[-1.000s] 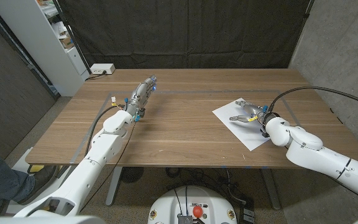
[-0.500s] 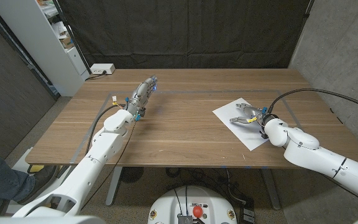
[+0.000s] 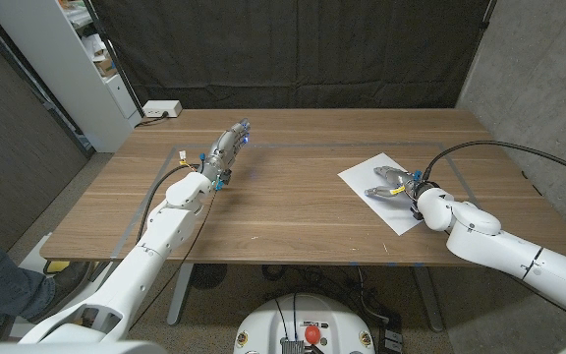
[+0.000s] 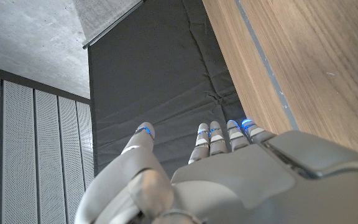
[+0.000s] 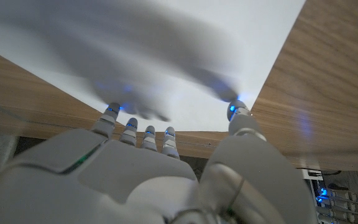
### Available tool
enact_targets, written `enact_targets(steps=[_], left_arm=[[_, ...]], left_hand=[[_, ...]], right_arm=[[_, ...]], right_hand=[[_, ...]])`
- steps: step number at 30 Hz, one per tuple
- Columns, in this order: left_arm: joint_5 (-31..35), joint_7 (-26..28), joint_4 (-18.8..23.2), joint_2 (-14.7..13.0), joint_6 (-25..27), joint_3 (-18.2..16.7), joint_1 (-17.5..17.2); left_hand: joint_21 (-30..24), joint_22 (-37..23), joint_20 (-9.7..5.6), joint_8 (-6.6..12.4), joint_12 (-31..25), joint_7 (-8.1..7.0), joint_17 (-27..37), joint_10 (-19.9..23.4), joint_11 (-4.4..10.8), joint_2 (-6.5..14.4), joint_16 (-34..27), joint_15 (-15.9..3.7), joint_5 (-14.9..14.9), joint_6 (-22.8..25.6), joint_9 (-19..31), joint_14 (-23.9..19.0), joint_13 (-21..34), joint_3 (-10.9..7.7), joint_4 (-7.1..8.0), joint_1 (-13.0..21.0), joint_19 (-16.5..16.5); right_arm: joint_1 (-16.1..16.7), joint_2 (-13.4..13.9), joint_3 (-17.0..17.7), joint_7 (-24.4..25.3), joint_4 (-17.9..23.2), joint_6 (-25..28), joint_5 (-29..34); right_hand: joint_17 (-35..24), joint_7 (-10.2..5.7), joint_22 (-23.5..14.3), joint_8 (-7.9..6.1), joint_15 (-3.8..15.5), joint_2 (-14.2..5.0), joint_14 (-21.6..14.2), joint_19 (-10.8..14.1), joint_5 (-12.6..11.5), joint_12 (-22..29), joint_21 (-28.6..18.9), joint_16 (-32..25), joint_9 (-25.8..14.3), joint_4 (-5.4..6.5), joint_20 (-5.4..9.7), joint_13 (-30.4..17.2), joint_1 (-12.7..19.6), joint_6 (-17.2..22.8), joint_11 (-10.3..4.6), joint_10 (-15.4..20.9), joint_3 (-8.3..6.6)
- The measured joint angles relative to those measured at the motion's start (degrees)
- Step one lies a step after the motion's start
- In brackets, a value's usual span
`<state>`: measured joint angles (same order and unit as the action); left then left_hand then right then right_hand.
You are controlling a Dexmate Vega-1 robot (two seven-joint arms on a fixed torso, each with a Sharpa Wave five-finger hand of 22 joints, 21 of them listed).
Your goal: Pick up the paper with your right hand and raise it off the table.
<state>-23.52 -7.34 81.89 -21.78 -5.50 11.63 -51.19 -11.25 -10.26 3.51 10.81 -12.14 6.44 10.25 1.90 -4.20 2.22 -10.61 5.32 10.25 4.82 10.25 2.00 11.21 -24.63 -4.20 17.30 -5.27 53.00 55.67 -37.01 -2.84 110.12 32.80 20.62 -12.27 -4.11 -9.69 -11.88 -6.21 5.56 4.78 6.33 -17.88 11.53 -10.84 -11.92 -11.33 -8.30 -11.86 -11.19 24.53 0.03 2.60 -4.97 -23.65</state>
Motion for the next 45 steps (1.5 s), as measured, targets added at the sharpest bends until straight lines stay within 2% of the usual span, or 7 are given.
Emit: enact_targets(steps=[12, 16, 22, 42, 43, 44, 45], left_arm=[[0.0, 0.2, 0.0, 0.0, 0.2, 0.0, -0.1], [0.1, 0.2, 0.0, 0.1, 0.2, 0.0, -0.1], [0.1, 0.2, -0.2, 0.2, 0.2, 0.1, 0.0], [0.1, 0.1, -0.7, 0.3, 0.3, 0.3, 0.3], [0.1, 0.1, -0.7, 0.3, 0.3, 0.3, 0.4], [0.1, 0.0, -0.7, 0.4, 0.3, 0.3, 0.4], [0.1, 0.0, -0.7, 0.4, 0.3, 0.3, 0.4]], left_hand=[[0.0, 0.0, 0.00, 0.00, 0.0, -0.21, 0.0, 0.0, 0.00, 0.0, 0.0, 0.00, 0.0, 0.2, 0.0, 0.0, 0.0, 0.15, -0.15, 0.0, 0.0], [0.0, 0.0, 0.17, 0.00, 0.0, -0.21, 0.0, 0.2, 0.23, 0.0, 0.0, 0.00, 0.0, 0.2, 0.0, 0.0, 0.0, 0.15, -0.15, 0.0, -0.2], [0.0, 0.0, 0.21, 0.00, 0.0, -0.21, 0.0, 0.3, 0.32, 0.0, 0.0, 0.00, 0.0, 0.2, 0.0, 0.0, 0.0, 0.15, -0.14, 0.0, -0.2], [0.0, 0.0, 0.20, 0.00, 0.0, -0.21, 0.0, 0.3, 0.32, 0.0, 0.0, 0.00, 0.0, 0.2, 0.0, 0.0, 0.0, 0.14, -0.14, 0.0, -0.2], [0.0, 0.0, 0.20, 0.00, 0.0, -0.21, 0.0, 0.3, 0.32, 0.0, 0.0, 0.00, 0.0, 0.2, 0.0, 0.0, 0.0, 0.13, -0.15, 0.0, -0.2], [0.0, 0.0, 0.20, 0.00, 0.0, -0.21, 0.0, 0.3, 0.32, 0.0, 0.0, 0.00, 0.0, 0.2, 0.0, 0.0, 0.0, 0.05, -0.23, 0.0, -0.2], [0.0, 0.0, 0.20, 0.00, 0.0, -0.21, 0.0, 0.3, 0.32, 0.0, 0.0, 0.00, 0.0, 0.2, 0.0, 0.0, 0.0, -0.04, -0.32, 0.0, -0.2]], right_arm=[[-0.8, -0.3, -2.1, -0.7, -1.0, 1.5, 1.6], [-1.0, -0.4, -2.9, -1.0, -1.1, 2.0, 2.3], [-1.2, -0.5, -3.5, -1.1, -1.2, 2.3, 3.2], [-1.3, -0.6, -4.5, -1.2, -1.6, 2.8, 4.4], [-1.3, -0.6, -4.5, -1.2, -1.6, 2.8, 4.4], [-1.3, -0.6, -4.5, -1.2, -1.6, 2.8, 4.4], [-1.3, -0.7, -4.5, -1.2, -1.6, 2.8, 4.6]], right_hand=[[-0.1, -0.45, -0.1, -0.85, 2.38, -0.38, -2.8, 0.3, -1.7, 0.4, -0.7, -1.5, 0.0, -0.56, 0.31, -0.2, 3.2, 3.3, -0.33, 2.2, -0.56], [-0.4, -0.58, -0.1, -0.97, 3.57, -0.38, -5.3, 0.3, -2.4, 0.9, -3.5, -2.5, 0.0, -0.82, 0.32, -0.2, 5.4, 4.6, -0.63, 4.0, -0.95], [-1.2, -0.31, -0.2, -1.04, 5.21, -1.20, -9.1, 2.7, -3.2, 1.8, -5.2, -4.0, 0.0, -0.87, 0.21, -0.4, 8.9, 6.9, -0.62, 7.4, -1.84], [-1.2, -0.40, -0.2, -1.03, 5.29, -1.20, -9.2, 3.1, -3.3, 1.8, -5.3, -4.2, 0.0, -0.75, 0.39, -0.4, 9.2, 6.9, -0.55, 7.4, -1.91], [-2.0, -0.40, -0.2, -1.23, 5.89, -1.22, -11.4, 3.1, -2.8, 2.2, -5.3, -5.5, 0.0, -0.68, 0.39, -0.5, 10.1, 8.3, -0.85, 9.4, -1.97], [-2.9, -0.56, -0.7, -2.06, 5.41, -1.58, -15.8, 4.1, -0.6, 3.7, -7.4, -9.8, -0.2, -0.63, 0.64, -0.9, 14.3, 13.0, -1.89, 16.2, -1.87], [-2.9, -0.63, -0.7, -2.77, 5.70, -3.51, -18.1, 8.7, 1.0, 4.9, -7.7, -13.6, -0.4, -0.70, 0.63, -1.2, 19.7, 16.7, -2.46, 21.3, -1.79]])
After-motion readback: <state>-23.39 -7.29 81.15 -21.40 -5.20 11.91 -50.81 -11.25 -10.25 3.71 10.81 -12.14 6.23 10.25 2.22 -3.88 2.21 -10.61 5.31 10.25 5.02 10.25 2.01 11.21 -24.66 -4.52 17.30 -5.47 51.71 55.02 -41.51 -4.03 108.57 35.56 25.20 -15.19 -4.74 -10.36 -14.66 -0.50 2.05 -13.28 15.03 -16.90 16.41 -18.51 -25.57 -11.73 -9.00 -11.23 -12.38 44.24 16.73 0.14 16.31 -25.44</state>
